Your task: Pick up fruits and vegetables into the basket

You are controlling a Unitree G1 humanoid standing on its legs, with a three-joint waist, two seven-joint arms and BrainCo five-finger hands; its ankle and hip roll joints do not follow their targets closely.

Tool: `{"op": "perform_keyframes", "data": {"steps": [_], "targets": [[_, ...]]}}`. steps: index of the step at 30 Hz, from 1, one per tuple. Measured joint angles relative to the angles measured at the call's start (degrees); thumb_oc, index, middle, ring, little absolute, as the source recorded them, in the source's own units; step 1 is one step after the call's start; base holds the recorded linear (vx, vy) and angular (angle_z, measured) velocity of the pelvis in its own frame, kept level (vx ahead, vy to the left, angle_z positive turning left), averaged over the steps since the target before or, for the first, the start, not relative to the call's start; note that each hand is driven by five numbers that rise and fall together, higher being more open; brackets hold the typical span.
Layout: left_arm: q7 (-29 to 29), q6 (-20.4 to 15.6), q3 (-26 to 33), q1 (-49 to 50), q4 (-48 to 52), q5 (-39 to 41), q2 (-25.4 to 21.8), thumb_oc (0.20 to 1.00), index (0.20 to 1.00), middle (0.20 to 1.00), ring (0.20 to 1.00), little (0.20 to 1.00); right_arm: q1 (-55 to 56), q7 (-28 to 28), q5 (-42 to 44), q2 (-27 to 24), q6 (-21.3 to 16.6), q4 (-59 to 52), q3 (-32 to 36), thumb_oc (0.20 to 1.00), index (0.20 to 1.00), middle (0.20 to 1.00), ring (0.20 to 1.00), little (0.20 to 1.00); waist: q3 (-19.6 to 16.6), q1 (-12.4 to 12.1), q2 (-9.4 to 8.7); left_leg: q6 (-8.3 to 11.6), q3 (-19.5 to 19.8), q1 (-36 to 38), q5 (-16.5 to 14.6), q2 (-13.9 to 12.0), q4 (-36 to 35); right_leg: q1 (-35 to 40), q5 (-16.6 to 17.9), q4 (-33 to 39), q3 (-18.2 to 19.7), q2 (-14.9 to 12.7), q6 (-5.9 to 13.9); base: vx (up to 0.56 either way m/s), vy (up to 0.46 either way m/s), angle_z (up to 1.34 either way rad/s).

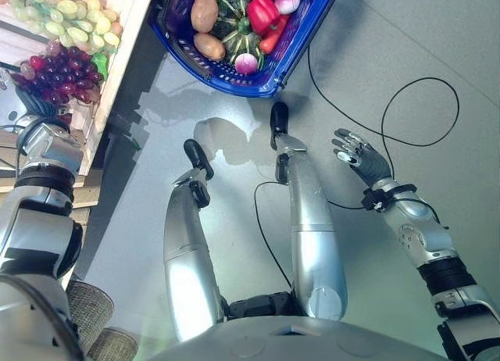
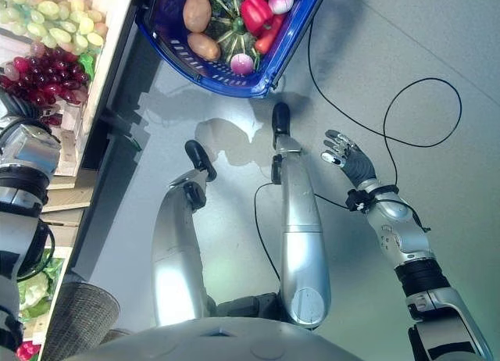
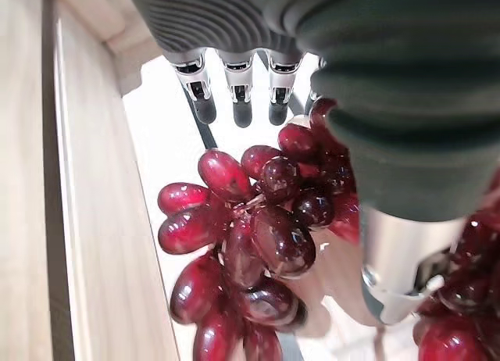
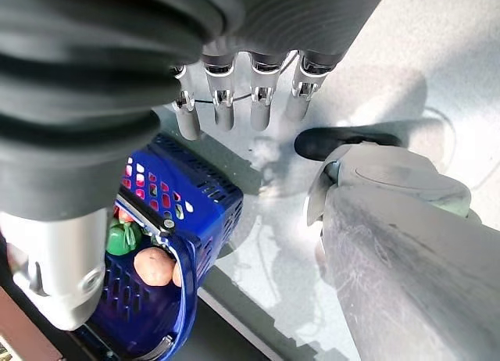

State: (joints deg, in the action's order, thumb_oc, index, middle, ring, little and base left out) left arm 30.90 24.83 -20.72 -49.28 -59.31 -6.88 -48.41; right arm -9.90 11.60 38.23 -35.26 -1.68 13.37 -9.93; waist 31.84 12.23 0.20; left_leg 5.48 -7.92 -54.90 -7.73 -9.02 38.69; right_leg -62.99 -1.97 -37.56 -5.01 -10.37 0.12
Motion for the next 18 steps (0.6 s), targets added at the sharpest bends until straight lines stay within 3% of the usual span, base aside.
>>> {"op": "perform_keyframes", "data": {"steps": [6, 7, 8, 9, 18], "targets": [[-4.53, 0.03, -0.01, -0.18, -3.72, 3.17, 0.17, 1.0, 1.0, 1.0, 1.0, 1.0, -0.42, 0.01, 0.12, 0.0, 0.29, 0.11, 0.01, 1.0, 1.0, 1.0, 1.0, 1.0, 0.0, 0.55, 0.0, -0.01, -0.04, 0.02, -0.01, -0.1, 0.0, 0.0, 0.0, 0.06, 0.02, 0.08, 0.0, 0.0, 0.0, 0.0], [-5.14, 0.03, 0.01, -0.25, -3.93, 3.48, 0.17, 0.837, 0.837, 0.837, 0.837, 0.837, -0.42, 0.01, 0.13, -0.01, 0.36, 0.11, 0.02, 1.0, 1.0, 1.0, 1.0, 1.0, 0.0, 0.56, 0.0, -0.01, -0.06, 0.02, -0.01, -0.1, 0.0, 0.0, 0.01, 0.17, 0.04, 0.08, 0.0, 0.0, 0.0, 0.0], [-5.43, 0.03, 0.01, -0.3, -4.05, 3.48, 0.17, 0.3, 0.3, 0.3, 0.3, 0.3, -0.48, 0.06, 0.14, -0.01, 0.4, 0.11, 0.02, 1.0, 1.0, 1.0, 1.0, 1.0, 0.0, 0.59, 0.0, -0.03, -0.08, 0.02, -0.02, -0.1, 0.0, 0.0, 0.01, 0.28, 0.04, 0.14, 0.01, 0.0, 0.0, 0.0], [-5.45, 0.03, -0.03, -0.4, -4.37, 3.48, 0.17, 0.2, 0.2, 0.2, 0.2, 0.2, -0.57, 0.17, 0.19, -0.01, 0.48, 0.11, 0.02, 1.0, 1.0, 1.0, 1.0, 1.0, 0.0, 0.68, 0.0, -0.04, -0.09, 0.01, -0.03, -0.1, 0.0, 0.0, 0.01, 0.32, 0.05, 0.14, 0.01, 0.0, 0.0, 0.0], [-4.29, -0.03, -1.07, -1.38, -5.66, 3.61, 0.17, 0.2, 0.2, 0.2, 0.2, 0.2, -0.91, 0.49, 1.22, -0.01, 0.31, 0.16, -0.07, 1.0, 1.0, 1.0, 1.0, 1.0, -0.01, 0.75, -0.01, 0.02, -0.02, -0.35, -0.14, -0.73, 0.09, -0.01, 0.01, 0.4, -0.2, 0.28, 0.0, 0.0, 0.0, 0.0]]}}
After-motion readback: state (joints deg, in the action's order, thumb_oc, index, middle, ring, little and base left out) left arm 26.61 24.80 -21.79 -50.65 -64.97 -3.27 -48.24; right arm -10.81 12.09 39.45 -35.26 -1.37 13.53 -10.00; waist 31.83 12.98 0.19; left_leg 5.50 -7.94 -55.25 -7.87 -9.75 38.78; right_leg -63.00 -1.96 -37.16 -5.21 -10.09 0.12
